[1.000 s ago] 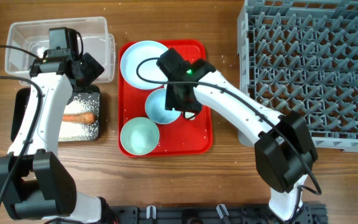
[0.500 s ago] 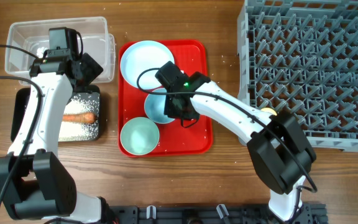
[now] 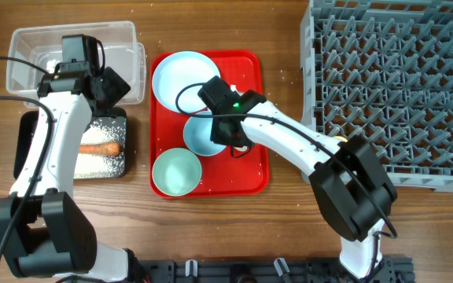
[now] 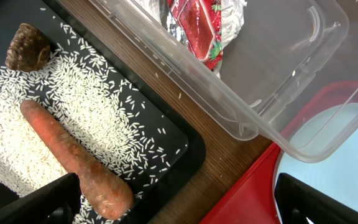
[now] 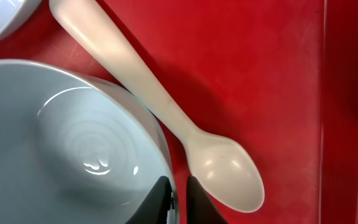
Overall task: Sort waste into correct bins and load items into the dishwasher rack
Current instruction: 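Carry the blue bowl right and set it in the dish rack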
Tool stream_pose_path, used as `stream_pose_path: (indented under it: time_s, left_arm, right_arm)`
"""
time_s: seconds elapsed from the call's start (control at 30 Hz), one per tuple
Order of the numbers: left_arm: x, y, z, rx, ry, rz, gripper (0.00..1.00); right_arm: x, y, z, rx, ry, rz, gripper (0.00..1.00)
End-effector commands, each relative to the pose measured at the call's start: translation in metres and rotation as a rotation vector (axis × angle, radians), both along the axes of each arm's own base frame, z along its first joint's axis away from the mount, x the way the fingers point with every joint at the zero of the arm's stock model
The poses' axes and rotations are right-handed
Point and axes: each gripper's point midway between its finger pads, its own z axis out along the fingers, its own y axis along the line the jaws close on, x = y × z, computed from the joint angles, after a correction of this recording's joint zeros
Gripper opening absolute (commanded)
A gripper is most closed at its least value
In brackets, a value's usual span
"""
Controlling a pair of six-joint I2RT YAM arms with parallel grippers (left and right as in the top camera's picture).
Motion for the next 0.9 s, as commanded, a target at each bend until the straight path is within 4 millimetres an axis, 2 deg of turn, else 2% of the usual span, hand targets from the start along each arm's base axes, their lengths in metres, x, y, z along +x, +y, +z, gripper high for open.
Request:
stream_pose_path:
  time_s: [0.0, 0.13, 0.23, 0.33, 0.4, 0.43, 0.5, 0.6, 0.7, 0.77, 0.87]
  left_arm:
    - [-0.003, 0.006, -0.005, 0.015, 0.015, 0.024, 1.00]
    - [-0.003, 0.006, -0.005, 0.014, 0.015, 0.024, 1.00]
    - [-0.003, 0.006, -0.005, 0.014, 0.015, 0.024, 1.00]
    - [-0.003, 0.006, -0.005, 0.015, 0.015, 0.024, 1.00]
    - [-0.003, 0.006, -0.005, 0.014, 0.015, 0.024, 1.00]
    - [-0.003, 0.006, -0.005, 0.015, 0.015, 0.024, 1.00]
    - [-0.003, 0.006, -0.005, 0.014, 0.015, 0.024, 1.00]
    - [-0.003, 0.006, -0.005, 0.015, 0.015, 0.024, 1.00]
    - [-0.003, 0.006, -0.005, 0.014, 0.015, 0.024, 1.00]
    - [-0.003, 0.006, -0.005, 0.014, 0.015, 0.024, 1.00]
    - [-0.003, 0.006, -0.005, 0.014, 0.015, 0.024, 1.00]
  right_arm:
    - [0.002, -0.004, -0.009, -0.026, -0.002, -0.012, 0.04]
    - [0.004, -0.005, -0.008, -0.024, -0.009, -0.015, 0.04]
    - [0.017, -0.011, 0.012, -0.006, -0.036, -0.025, 0.04]
    - [0.035, -0.024, 0.059, 0.031, -0.107, -0.024, 0.04]
    - [0.049, -0.040, 0.113, 0.080, -0.220, -0.009, 0.04]
    - [0.053, -0.048, 0.132, 0.094, -0.266, -0.010, 0.04]
    - [0.061, -0.073, 0.164, 0.062, -0.366, -0.039, 0.04]
    - [0.069, -0.120, 0.195, -0.086, -0.491, -0.135, 0.04]
    - [0.079, -0.181, 0.225, -0.332, -0.635, -0.297, 0.04]
    - [0.086, -0.214, 0.247, -0.485, -0.737, -0.411, 0.04]
    - [0.091, -0.250, 0.279, -0.651, -0.864, -0.549, 0.04]
